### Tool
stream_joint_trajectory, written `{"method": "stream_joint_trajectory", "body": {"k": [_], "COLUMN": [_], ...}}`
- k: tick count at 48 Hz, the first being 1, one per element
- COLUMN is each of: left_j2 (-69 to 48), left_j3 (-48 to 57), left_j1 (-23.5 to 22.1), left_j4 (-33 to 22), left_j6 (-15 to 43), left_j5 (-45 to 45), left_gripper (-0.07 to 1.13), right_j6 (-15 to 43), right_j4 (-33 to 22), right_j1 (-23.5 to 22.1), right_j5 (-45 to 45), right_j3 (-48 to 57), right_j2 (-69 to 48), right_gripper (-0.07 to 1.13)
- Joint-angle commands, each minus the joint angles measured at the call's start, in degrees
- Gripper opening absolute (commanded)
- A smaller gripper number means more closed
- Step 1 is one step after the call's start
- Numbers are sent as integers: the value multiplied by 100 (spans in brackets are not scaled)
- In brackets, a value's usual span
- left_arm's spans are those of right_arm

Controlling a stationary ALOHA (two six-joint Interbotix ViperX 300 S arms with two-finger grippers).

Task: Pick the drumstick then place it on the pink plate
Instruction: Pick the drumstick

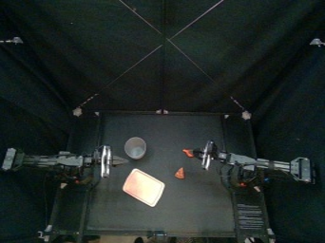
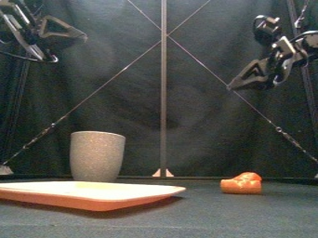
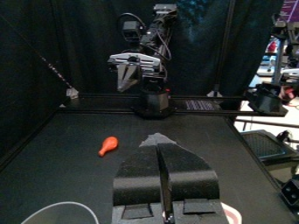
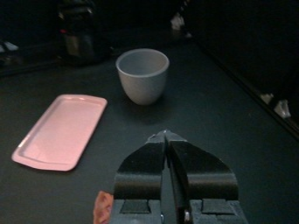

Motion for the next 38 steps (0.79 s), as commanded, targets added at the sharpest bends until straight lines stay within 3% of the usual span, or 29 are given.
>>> {"method": "stream_joint_trajectory", "body": {"k": [1,25,32,38], "left_j2": [26,26,26,26], "left_j3": [-35,88,176,211], "left_j1": [26,53,53,53], "left_j4": [-9,-53,-114,-132], "left_j6": [-9,-18,-18,-9], "left_j5": [-26,-26,-26,-26], "left_gripper": [-2,-2,-2,-2], "right_j6": [0,-26,-26,-18], "right_j4": [0,-325,-316,-220], "right_j1": [-193,-431,-501,-598], "right_j5": [439,3586,3771,3814], "right_j3": [-352,-2162,-2435,-2654], "right_j2": [413,2408,2979,3366], "right_gripper": [6,8,22,43]}}
